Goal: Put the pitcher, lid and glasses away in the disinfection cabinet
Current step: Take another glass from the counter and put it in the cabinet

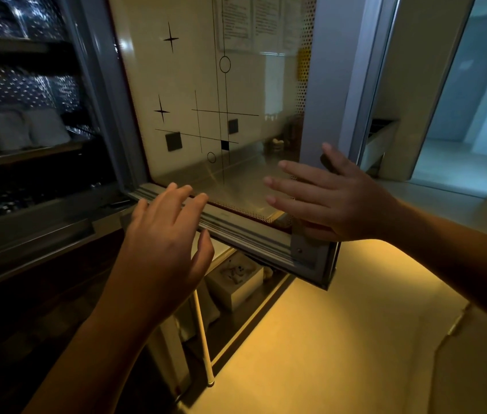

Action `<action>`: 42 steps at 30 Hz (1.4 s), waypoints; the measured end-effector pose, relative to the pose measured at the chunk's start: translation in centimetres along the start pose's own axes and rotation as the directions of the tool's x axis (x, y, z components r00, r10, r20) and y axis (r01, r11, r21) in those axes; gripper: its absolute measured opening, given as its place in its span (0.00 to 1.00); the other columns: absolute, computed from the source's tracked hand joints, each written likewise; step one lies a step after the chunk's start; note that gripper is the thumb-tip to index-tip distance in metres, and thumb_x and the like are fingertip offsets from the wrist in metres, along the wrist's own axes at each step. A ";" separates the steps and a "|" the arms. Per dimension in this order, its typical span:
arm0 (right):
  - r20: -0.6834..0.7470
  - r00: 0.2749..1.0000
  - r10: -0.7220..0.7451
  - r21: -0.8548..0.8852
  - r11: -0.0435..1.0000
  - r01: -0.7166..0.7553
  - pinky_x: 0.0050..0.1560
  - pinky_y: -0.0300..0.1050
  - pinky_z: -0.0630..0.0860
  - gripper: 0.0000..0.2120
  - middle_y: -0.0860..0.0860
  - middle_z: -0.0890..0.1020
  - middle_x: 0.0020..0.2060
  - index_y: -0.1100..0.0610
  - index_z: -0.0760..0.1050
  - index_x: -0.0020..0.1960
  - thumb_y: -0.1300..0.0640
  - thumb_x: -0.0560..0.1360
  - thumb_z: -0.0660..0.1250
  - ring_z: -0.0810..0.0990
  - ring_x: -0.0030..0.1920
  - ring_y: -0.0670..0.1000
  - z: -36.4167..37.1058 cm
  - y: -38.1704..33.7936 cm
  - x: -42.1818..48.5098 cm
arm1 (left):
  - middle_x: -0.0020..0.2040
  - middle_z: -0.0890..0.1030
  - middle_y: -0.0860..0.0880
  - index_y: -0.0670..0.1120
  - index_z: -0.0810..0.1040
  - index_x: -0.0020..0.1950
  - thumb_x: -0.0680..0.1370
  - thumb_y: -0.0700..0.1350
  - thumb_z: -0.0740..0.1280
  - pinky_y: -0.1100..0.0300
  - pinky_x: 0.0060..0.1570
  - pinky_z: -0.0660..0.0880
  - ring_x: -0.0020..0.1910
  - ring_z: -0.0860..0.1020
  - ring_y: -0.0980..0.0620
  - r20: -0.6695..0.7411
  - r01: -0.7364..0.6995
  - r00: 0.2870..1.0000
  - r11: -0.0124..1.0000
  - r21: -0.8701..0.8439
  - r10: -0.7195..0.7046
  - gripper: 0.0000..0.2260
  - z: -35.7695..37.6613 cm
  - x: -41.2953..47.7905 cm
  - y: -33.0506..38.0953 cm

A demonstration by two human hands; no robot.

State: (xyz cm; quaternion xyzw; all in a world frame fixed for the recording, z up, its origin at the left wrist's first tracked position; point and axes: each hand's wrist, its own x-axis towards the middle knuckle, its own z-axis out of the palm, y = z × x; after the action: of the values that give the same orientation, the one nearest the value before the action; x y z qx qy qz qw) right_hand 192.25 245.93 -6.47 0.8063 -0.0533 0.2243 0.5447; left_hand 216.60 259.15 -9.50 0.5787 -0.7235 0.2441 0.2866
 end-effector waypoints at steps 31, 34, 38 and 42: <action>-0.290 0.957 -0.008 0.149 0.987 0.053 0.67 0.58 0.56 0.19 0.55 0.81 0.55 0.57 0.70 0.61 0.46 0.76 0.59 0.72 0.60 0.56 -4.3 -5.5 7.4 | 0.62 0.75 0.36 0.37 0.71 0.64 0.75 0.48 0.56 0.43 0.61 0.59 0.65 0.70 0.37 -0.068 0.079 0.995 0.997 0.007 -0.078 0.22 -4.5 -3.2 -0.7; -0.283 0.959 -0.025 0.150 0.986 0.070 0.67 0.58 0.58 0.18 0.55 0.82 0.55 0.58 0.72 0.58 0.46 0.75 0.61 0.73 0.59 0.57 -5.3 -6.7 9.0 | 0.62 0.75 0.36 0.37 0.72 0.63 0.75 0.48 0.57 0.42 0.61 0.59 0.65 0.70 0.37 -0.095 0.100 0.991 0.994 0.032 -0.097 0.22 -5.8 -4.5 -1.2; -0.260 0.963 -0.065 0.170 0.979 0.112 0.68 0.59 0.57 0.18 0.56 0.81 0.56 0.58 0.72 0.60 0.46 0.76 0.59 0.74 0.59 0.58 -6.6 -8.1 11.1 | 0.61 0.75 0.35 0.37 0.73 0.63 0.74 0.47 0.58 0.41 0.61 0.60 0.65 0.70 0.37 -0.124 0.106 0.988 0.990 0.089 -0.095 0.21 -7.5 -6.4 -2.0; -0.221 0.971 -0.087 0.182 0.975 0.129 0.66 0.60 0.57 0.21 0.57 0.80 0.56 0.59 0.70 0.61 0.45 0.77 0.55 0.77 0.58 0.59 -7.9 -9.3 13.4 | 0.62 0.75 0.37 0.38 0.73 0.63 0.75 0.46 0.58 0.41 0.62 0.59 0.66 0.69 0.38 -0.144 0.157 0.980 0.975 0.157 -0.134 0.20 -9.4 -8.5 -3.0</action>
State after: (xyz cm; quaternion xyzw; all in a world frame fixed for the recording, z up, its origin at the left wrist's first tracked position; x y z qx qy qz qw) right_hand 204.87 258.94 -6.35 0.8289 0.0716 0.2830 0.4772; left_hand 222.16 270.88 -8.67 0.6347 -0.6354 0.3202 0.3016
